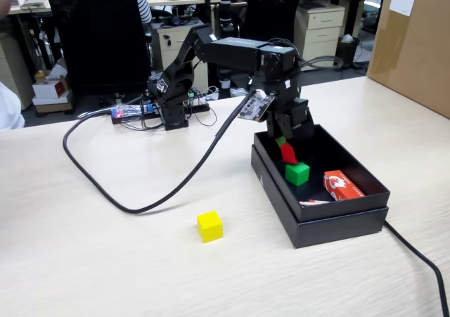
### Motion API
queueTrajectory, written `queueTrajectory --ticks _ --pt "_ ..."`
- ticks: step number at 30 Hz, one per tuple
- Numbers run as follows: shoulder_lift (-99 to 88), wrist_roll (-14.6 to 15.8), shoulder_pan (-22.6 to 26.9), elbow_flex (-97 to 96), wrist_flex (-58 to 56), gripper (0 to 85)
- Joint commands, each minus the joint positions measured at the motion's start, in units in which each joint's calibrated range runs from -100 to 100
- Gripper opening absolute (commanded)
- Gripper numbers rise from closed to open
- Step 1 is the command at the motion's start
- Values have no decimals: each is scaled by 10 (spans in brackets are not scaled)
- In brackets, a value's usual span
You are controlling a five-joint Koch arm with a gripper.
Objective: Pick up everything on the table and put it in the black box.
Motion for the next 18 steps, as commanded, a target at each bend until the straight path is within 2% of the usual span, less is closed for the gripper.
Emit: queueTrajectory --ticks 1,2,5,13,15,18 --pt "-14 0 0 49 16 28" --pt "-13 -1 1 45 16 141" --pt "-12 -3 2 39 17 266" --pt "-40 -3 1 33 16 281" --pt "-77 -3 0 18 17 359" --pt "-159 -3 -7 -10 16 420"
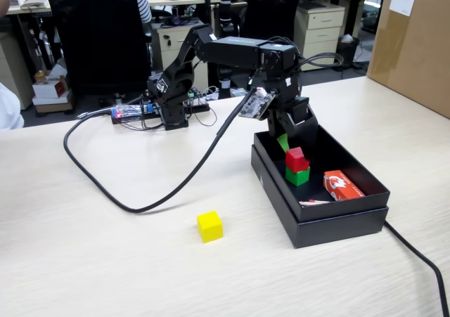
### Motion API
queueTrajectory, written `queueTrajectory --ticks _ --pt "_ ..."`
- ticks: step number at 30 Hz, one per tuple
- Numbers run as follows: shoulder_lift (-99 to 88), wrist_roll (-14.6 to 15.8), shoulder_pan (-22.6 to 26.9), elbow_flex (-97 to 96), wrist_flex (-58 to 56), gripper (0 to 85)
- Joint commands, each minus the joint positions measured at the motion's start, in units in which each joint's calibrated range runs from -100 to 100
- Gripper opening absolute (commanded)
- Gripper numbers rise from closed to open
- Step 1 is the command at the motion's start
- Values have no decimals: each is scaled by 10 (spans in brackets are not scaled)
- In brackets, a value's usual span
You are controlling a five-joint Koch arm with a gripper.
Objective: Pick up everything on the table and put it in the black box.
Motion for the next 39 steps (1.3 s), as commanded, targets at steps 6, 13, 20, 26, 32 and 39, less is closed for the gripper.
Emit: queueTrajectory --ticks 6,13,20,26,32,39 --pt "-288 -14 -48 -19 15 453" --pt "-370 -47 -136 -116 15 479" --pt "-322 -50 -170 -148 15 485" --pt "-82 -54 -183 22 15 476" --pt "44 -59 -180 92 14 476" --pt "109 -60 -179 89 13 476"
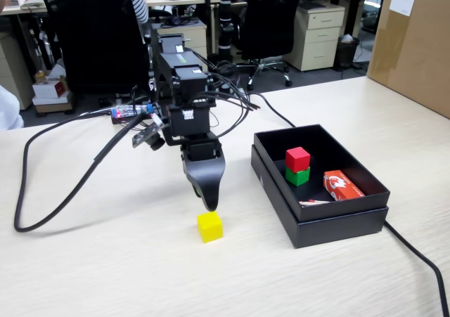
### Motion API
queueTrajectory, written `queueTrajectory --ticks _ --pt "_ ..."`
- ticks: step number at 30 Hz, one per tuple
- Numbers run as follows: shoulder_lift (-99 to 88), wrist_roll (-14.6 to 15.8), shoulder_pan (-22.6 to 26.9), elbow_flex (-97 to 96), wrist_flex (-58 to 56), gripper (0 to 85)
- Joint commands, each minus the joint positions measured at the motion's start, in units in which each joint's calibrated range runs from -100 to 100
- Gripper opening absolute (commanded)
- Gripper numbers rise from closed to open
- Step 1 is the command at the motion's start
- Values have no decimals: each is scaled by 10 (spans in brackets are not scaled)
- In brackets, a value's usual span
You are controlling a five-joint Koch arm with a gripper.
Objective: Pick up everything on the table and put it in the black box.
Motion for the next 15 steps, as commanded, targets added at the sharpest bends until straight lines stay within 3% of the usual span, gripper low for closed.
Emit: queueTrajectory --ticks 1,8,15 --pt "24 -8 0 47 12 477" --pt "110 -14 -2 126 -2 472" --pt "163 -22 -2 173 -26 378"
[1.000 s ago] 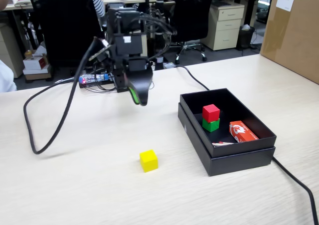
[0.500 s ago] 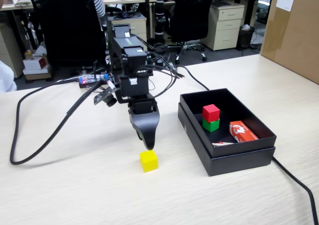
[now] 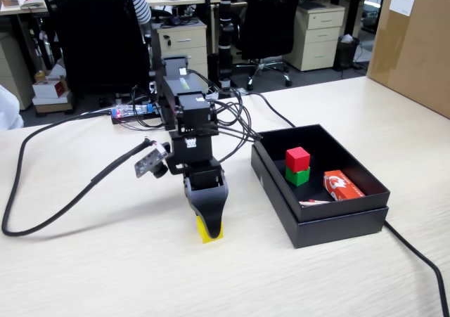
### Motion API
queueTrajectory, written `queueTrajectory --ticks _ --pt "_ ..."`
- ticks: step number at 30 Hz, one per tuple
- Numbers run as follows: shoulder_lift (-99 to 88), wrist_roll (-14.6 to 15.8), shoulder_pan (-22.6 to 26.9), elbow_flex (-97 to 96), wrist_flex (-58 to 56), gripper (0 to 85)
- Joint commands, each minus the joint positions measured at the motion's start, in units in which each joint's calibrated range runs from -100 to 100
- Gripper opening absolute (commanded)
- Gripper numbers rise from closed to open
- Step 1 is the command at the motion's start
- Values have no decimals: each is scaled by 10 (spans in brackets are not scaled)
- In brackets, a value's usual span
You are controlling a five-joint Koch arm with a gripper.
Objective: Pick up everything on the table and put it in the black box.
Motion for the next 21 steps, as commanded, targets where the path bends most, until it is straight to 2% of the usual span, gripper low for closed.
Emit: queueTrajectory --ticks 1,4,6,7,13,15,19,21 --pt "-11 -4 -1 52 -13 328" --pt "-9 3 -2 67 -13 165" --pt "-9 6 -4 80 -13 27" --pt "-11 6 -4 82 -14 9" --pt "-141 11 0 16 -16 9" --pt "-244 16 12 -40 -16 9" --pt "-401 27 46 -124 -16 9" --pt "-513 39 85 -182 -16 9"
